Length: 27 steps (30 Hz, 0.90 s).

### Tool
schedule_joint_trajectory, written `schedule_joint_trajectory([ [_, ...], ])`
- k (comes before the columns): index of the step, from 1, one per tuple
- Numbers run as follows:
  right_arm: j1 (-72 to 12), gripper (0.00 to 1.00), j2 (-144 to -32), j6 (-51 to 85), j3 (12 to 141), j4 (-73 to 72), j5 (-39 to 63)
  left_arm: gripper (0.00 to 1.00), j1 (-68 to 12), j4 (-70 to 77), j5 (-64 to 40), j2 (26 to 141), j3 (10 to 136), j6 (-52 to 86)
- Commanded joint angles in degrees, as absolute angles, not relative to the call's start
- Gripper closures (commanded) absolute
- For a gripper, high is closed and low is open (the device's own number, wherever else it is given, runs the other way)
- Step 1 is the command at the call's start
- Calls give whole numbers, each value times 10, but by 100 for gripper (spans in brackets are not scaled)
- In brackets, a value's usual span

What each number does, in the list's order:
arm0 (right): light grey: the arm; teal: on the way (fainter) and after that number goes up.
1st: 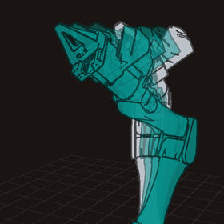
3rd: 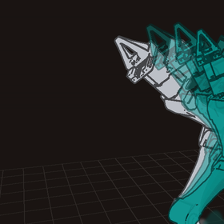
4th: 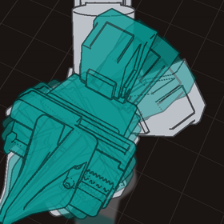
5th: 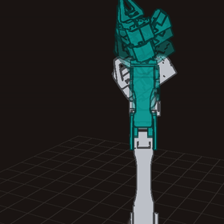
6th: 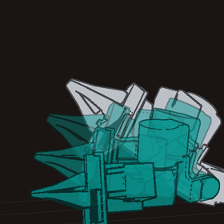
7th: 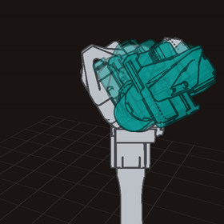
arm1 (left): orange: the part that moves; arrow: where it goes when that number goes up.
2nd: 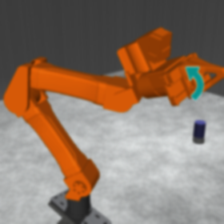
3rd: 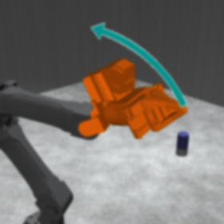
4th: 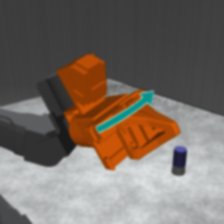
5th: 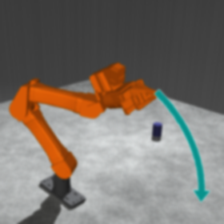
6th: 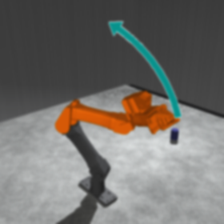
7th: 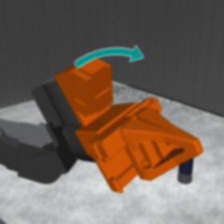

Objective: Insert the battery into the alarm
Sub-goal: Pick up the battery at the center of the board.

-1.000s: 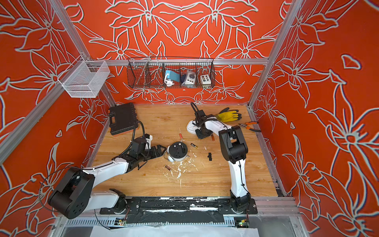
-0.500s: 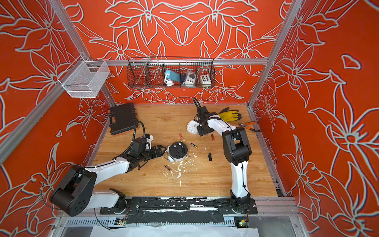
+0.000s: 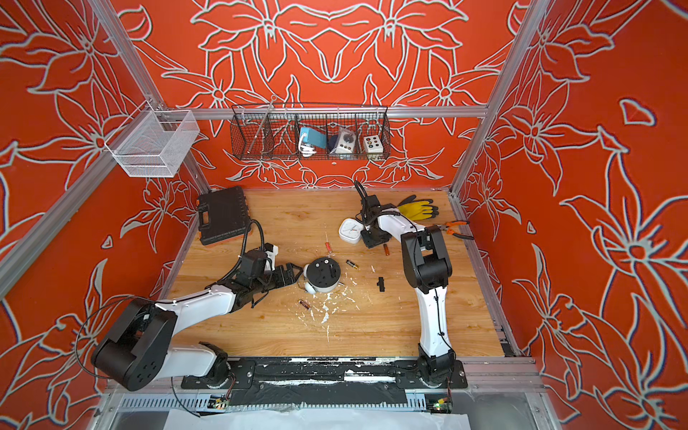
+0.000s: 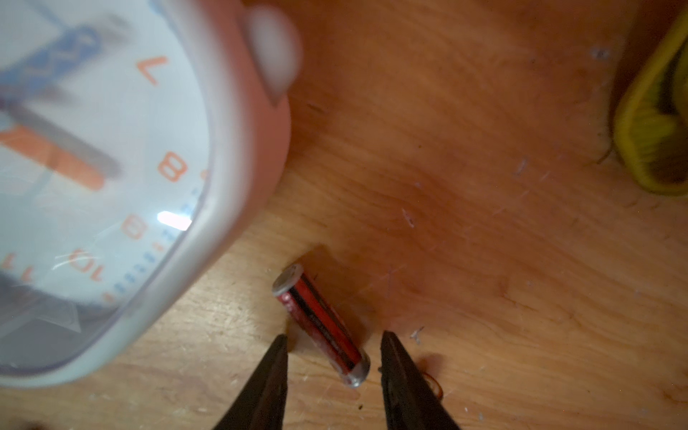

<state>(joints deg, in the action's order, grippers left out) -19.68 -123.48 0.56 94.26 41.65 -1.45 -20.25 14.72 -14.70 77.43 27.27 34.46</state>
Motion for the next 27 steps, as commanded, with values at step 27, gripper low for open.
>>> schedule_joint_trajectory([
  [27, -265, 86, -1002, 110, 784, 421, 173, 7, -203, 170, -155, 749, 278, 343],
])
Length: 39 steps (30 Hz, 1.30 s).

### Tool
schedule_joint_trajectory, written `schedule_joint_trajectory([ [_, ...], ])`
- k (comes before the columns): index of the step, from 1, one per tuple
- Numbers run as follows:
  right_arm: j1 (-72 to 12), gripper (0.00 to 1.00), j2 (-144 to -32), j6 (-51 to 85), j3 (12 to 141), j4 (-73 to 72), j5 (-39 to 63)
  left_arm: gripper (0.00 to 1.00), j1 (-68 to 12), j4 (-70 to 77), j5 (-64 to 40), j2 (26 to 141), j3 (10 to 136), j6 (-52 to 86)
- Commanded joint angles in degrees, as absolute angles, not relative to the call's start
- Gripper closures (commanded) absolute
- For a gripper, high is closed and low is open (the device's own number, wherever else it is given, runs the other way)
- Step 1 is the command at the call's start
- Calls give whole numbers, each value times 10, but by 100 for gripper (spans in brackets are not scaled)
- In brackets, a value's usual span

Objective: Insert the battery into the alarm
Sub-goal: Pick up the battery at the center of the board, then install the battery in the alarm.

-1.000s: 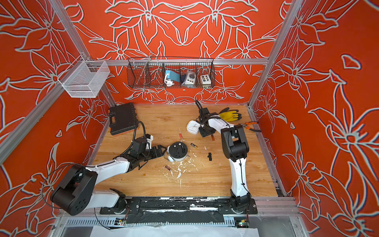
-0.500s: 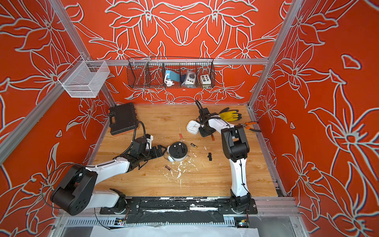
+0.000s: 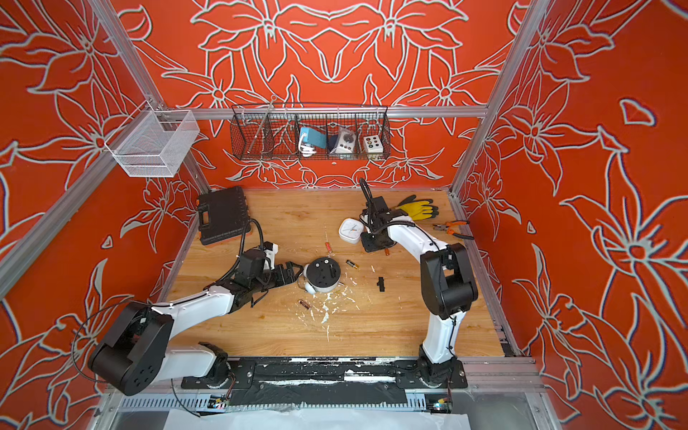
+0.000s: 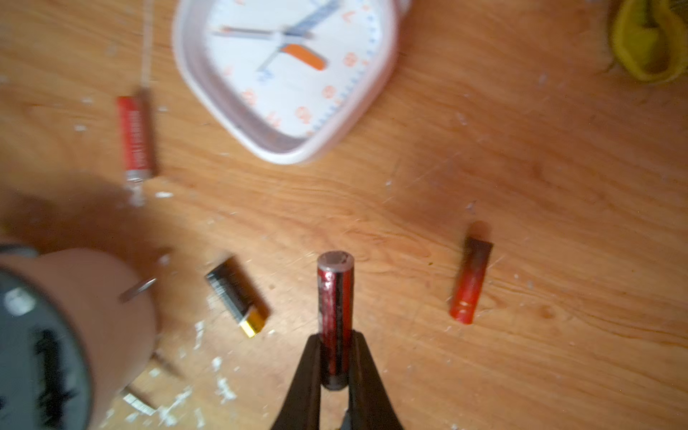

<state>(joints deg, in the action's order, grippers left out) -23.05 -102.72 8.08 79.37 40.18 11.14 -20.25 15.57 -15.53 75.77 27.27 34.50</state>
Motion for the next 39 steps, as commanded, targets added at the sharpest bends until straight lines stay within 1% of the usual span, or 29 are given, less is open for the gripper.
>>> schedule_joint_trajectory([
  [1, -282, 86, -996, 117, 788, 435, 173, 7, -203, 171, -156, 751, 276, 342],
  [5, -349, 87, -990, 167, 813, 489, 134, 7, -203, 173, -151, 752, 271, 340],
  [10, -396, 88, -1013, 249, 835, 535, 102, 7, -203, 183, -153, 755, 264, 341],
  [12, -413, 88, -1029, 254, 841, 545, 104, 7, -203, 190, -156, 756, 261, 341],
  [15, -434, 87, -1047, 258, 858, 568, 80, 7, -203, 192, -159, 759, 258, 338],
  [17, -442, 87, -1058, 262, 867, 577, 70, 7, -203, 190, -162, 762, 256, 333],
  [24, -453, 87, -1081, 266, 887, 586, 81, 7, -203, 190, -162, 760, 245, 332],
  [37, -455, 80, -1118, 260, 925, 605, 69, 7, -203, 194, -159, 753, 235, 336],
  [39, -455, 78, -1122, 260, 929, 605, 69, 6, -203, 192, -158, 753, 236, 336],
])
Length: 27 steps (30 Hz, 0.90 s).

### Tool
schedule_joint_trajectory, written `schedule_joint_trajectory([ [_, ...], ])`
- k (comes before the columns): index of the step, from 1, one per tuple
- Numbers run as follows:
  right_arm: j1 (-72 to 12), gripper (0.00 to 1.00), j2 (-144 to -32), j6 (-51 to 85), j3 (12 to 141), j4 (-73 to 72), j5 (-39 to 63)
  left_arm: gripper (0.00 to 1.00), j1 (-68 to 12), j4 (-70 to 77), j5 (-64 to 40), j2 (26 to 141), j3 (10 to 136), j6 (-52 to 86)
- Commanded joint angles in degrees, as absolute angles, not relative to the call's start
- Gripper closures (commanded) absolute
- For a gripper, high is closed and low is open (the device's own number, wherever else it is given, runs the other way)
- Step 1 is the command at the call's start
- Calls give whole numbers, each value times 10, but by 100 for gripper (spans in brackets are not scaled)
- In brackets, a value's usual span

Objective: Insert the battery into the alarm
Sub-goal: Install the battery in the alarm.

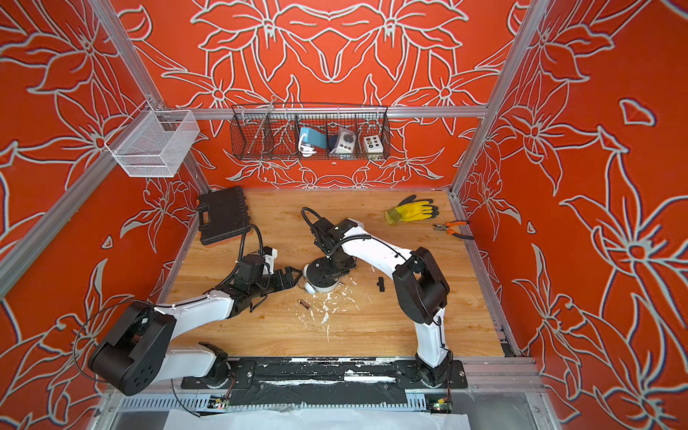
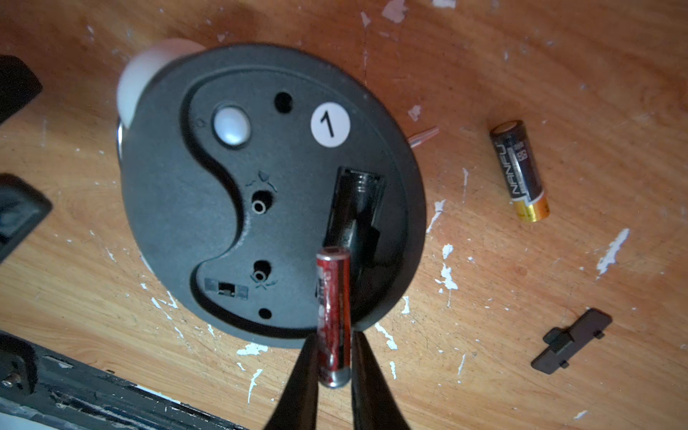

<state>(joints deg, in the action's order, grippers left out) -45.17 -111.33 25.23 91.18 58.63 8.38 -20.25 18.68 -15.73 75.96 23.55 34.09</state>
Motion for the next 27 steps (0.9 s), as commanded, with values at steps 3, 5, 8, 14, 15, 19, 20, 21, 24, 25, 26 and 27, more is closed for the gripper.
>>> schedule_joint_trajectory([
  [3, -455, 71, -1106, 260, 923, 599, 70, 6, -203, 192, -158, 750, 235, 338],
  [5, -455, 65, -1087, 260, 914, 585, 69, 7, -203, 194, -160, 750, 232, 342],
  [8, -454, 60, -1052, 260, 886, 546, 61, 7, -203, 199, -174, 757, 232, 356],
  [14, -453, 58, -955, 255, 769, 419, 57, 21, -207, 246, -234, 785, 222, 419],
  [15, -453, 58, -938, 258, 748, 398, 54, 25, -210, 253, -241, 791, 220, 429],
  [19, -451, 58, -890, 260, 696, 353, 52, 46, -219, 282, -260, 817, 216, 458],
  [20, -451, 58, -884, 260, 690, 351, 51, 52, -222, 285, -263, 822, 217, 463],
  [21, -450, 58, -878, 260, 684, 348, 48, 57, -223, 284, -262, 827, 219, 464],
  [24, -448, 57, -867, 259, 670, 344, 46, 66, -226, 274, -245, 825, 219, 465],
  [25, -448, 58, -864, 259, 668, 344, 45, 68, -226, 271, -240, 822, 217, 463],
  [26, -448, 58, -864, 258, 666, 345, 44, 70, -226, 266, -235, 821, 218, 461],
  [27, -447, 58, -862, 258, 664, 344, 45, 73, -226, 260, -230, 822, 220, 457],
])
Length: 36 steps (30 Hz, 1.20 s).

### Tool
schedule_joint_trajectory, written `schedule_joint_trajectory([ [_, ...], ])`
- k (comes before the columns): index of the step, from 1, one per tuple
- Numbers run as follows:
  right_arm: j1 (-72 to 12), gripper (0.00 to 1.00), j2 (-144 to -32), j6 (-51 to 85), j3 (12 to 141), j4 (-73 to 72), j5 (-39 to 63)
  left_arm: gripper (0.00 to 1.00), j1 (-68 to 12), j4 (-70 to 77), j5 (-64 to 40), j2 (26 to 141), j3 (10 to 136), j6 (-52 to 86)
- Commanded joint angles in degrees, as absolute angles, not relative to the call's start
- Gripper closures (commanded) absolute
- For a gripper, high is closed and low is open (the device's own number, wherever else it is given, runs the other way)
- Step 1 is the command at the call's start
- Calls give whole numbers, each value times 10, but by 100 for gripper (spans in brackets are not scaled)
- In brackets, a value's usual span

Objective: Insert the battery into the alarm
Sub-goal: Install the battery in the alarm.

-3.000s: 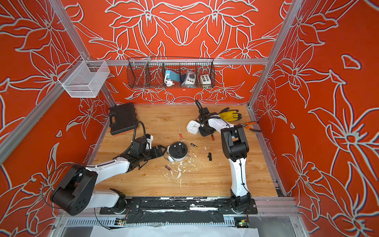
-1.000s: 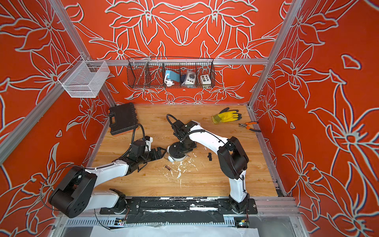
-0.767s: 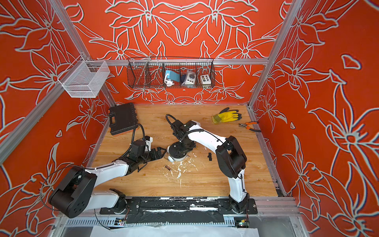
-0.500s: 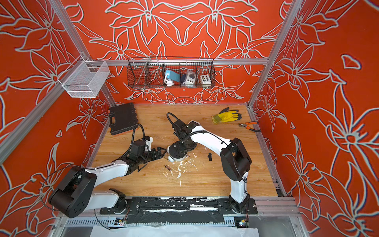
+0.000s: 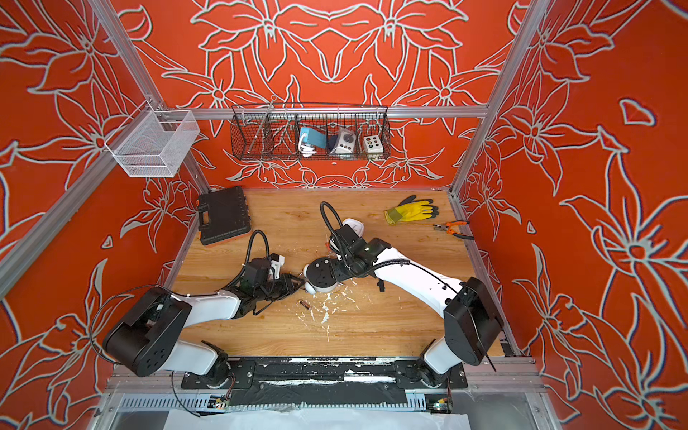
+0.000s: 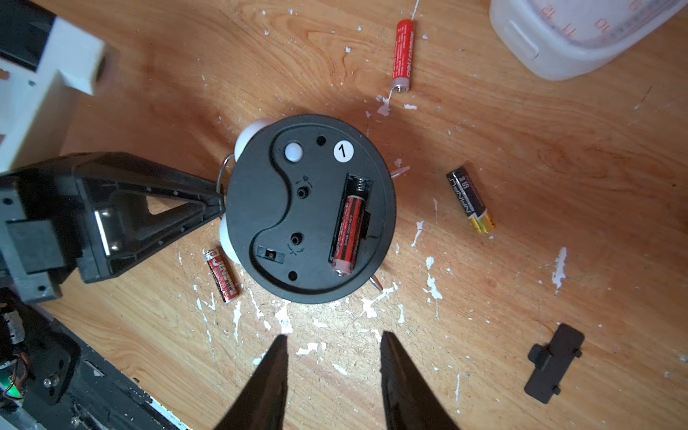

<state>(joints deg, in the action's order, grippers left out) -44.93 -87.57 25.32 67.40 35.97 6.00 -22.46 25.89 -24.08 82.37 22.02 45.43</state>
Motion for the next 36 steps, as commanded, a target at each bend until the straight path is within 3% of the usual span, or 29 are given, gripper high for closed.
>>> schedule_joint_trajectory([
  [1, -447, 58, -861, 258, 663, 343, 47, 77, -226, 256, -227, 824, 221, 454],
  [4, -447, 58, -858, 256, 659, 341, 49, 83, -226, 249, -223, 837, 226, 452],
  [14, -446, 58, -860, 250, 655, 336, 57, 87, -226, 230, -197, 854, 243, 443],
  [25, -446, 59, -863, 240, 638, 319, 80, 100, -226, 228, -200, 866, 254, 440],
  [36, -450, 75, -902, 286, 638, 298, 92, 100, -226, 214, -196, 852, 252, 434],
])
